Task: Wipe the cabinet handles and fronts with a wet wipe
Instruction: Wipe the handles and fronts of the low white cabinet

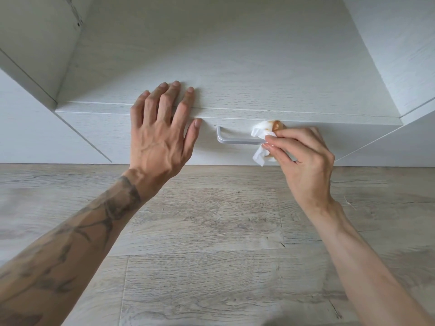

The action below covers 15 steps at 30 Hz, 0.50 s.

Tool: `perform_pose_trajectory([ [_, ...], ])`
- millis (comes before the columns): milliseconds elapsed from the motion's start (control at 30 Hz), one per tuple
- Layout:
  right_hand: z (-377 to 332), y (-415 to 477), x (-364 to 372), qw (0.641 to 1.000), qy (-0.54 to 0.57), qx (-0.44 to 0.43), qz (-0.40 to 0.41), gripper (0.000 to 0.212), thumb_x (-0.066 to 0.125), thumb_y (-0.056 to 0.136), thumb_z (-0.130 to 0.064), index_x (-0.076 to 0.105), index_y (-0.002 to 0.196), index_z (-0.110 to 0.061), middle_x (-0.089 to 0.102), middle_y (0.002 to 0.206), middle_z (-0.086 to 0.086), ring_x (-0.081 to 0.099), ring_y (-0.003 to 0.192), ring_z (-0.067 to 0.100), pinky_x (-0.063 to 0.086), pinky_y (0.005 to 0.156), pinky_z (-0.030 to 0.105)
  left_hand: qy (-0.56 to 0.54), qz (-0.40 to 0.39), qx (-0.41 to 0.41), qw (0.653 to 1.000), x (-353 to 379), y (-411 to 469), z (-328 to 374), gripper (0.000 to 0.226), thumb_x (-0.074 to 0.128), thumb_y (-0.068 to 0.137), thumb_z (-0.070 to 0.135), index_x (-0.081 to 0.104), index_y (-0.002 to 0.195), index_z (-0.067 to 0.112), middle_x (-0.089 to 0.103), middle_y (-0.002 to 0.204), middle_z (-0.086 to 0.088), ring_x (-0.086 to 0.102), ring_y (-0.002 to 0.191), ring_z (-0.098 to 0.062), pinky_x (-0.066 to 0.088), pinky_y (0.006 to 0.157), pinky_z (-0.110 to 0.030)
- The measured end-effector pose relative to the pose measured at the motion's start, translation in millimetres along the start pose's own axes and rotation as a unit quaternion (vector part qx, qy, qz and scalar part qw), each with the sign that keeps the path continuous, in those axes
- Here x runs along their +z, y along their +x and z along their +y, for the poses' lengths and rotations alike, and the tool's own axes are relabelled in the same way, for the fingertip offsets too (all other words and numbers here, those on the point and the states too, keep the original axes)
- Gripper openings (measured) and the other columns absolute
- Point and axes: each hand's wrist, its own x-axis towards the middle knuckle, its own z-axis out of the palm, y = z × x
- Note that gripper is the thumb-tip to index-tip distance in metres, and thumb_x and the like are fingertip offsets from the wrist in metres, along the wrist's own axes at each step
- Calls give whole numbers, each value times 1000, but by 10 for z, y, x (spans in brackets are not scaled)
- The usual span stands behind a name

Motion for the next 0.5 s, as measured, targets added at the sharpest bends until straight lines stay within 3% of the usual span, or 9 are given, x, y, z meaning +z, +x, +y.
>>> perform_pose_trajectory([
  [133, -23, 15, -7, 1000, -4, -23, -4, 8, 83, 91, -4, 83, 99, -1, 77, 95, 10, 66, 85, 27, 45, 90, 14, 0, -2, -1, 1000, -6, 6, 9, 56, 34, 115, 46, 45, 157, 11, 50, 155, -18, 41, 143, -34, 22, 120, -48],
  [333, -280, 155, 273, 997, 32, -65, -27, 7, 84, 90, -7, 84, 97, -4, 77, 92, 6, 67, 82, 30, 55, 76, 39, 3, -9, -1, 1000, -7, 5, -1, 56, 33, 115, 47, 45, 157, 12, 49, 155, -18, 40, 144, -34, 22, 119, -49],
  [500, -290, 151, 282, 997, 44, -55, -26, 9, 86, 89, -8, 84, 98, -6, 77, 92, 6, 68, 82, 28, 56, 75, 37, 7, -6, -2, 1000, 6, 13, 11, 56, 33, 115, 47, 45, 157, 12, 49, 155, -18, 41, 144, -34, 22, 120, -49],
])
